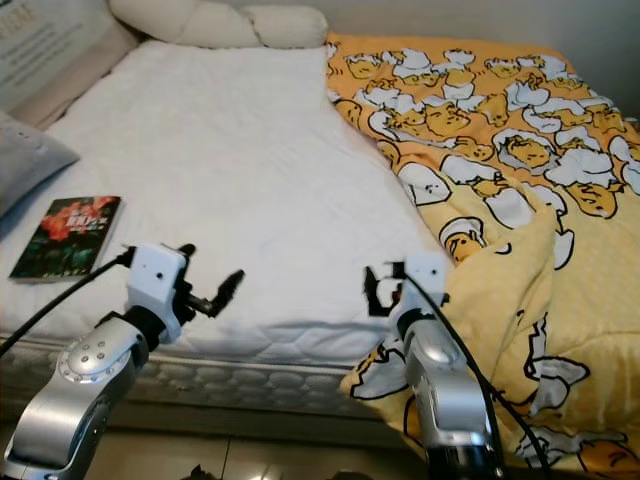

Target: Clean up the room

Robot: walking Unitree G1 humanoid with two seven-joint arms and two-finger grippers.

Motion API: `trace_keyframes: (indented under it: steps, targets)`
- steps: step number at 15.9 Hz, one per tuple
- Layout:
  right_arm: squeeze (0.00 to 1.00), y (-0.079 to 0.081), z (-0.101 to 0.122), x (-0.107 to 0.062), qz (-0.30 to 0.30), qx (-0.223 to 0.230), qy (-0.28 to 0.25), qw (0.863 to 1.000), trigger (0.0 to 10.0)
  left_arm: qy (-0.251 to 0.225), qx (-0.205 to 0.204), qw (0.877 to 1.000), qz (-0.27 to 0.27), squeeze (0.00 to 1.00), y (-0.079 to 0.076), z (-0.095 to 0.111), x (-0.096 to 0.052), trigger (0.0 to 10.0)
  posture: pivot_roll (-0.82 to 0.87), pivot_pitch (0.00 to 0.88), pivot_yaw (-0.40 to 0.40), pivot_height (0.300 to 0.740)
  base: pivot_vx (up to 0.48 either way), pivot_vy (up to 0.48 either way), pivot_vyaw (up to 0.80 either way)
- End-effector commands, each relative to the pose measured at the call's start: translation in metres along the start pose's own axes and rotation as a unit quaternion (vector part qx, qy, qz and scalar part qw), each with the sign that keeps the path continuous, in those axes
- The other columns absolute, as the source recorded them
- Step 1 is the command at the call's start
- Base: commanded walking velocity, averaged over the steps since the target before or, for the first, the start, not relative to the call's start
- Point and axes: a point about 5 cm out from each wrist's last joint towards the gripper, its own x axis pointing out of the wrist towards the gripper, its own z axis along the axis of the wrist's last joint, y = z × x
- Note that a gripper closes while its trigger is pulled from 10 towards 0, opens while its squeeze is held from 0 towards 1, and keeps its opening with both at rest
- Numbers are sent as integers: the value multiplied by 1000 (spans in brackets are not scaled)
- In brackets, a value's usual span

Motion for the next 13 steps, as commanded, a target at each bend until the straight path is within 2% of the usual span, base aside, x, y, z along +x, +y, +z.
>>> trace_keyframes:
  steps: [1, 2, 3, 4, 6, 7, 11, 12, 13]
  targets:
    - [1000, -10, -2, 4, -36, 5, 17, 999, 10000, -2, 8, 1000, -9, 569, 1, 1, 1, 10000, -99, 15, -16, 740, 0, 0, 0]
    - [1000, -14, -4, 7, -55, 4, 30, 998, 10000, -2, 9, 1000, -17, 439, 0, 1, 1, 10000, -101, 11, -19, 740, 0, 0, 0]
    - [1000, -19, -7, 10, -69, -5, 44, 997, 10000, -1, 10, 1000, -27, 251, -1, 0, 2, 10000, -103, 11, -19, 740, 0, 0, 0]
    - [1000, -24, -12, 14, -87, -19, 66, 994, 10000, 1, 12, 999, -38, 0, -3, 0, 2, 10000, -105, 16, -18, 740, 0, 0, 0]
    - [1000, -32, -21, 22, -112, -31, 96, 989, 10000, 7, 11, 998, -62, 0, -7, 1, 3, 10000, -102, 28, -19, 740, 0, 0, 0]
    - [1000, -39, -28, 27, -136, -31, 120, 983, 10000, 13, 16, 995, -100, 0, -13, 0, 3, 10000, -97, 42, -23, 740, 0, 0, 0]
    - [1000, -48, -30, 36, -181, -47, 143, 972, 10000, 18, 47, 988, -147, 0, -17, 0, 4, 10000, -94, 59, -22, 740, 0, 0, 0]
    - [929, -49, -33, 39, -189, -43, 150, 970, 10000, 21, 56, 986, -152, 0, -15, 0, 5, 10000, -92, 66, -17, 740, 0, 0, 0]
    - [122, -49, -36, 42, -183, -19, 155, 971, 10000, 23, 62, 985, -157, 0, -14, 0, 5, 10000, -91, 68, -16, 740, 0, 0, 0]
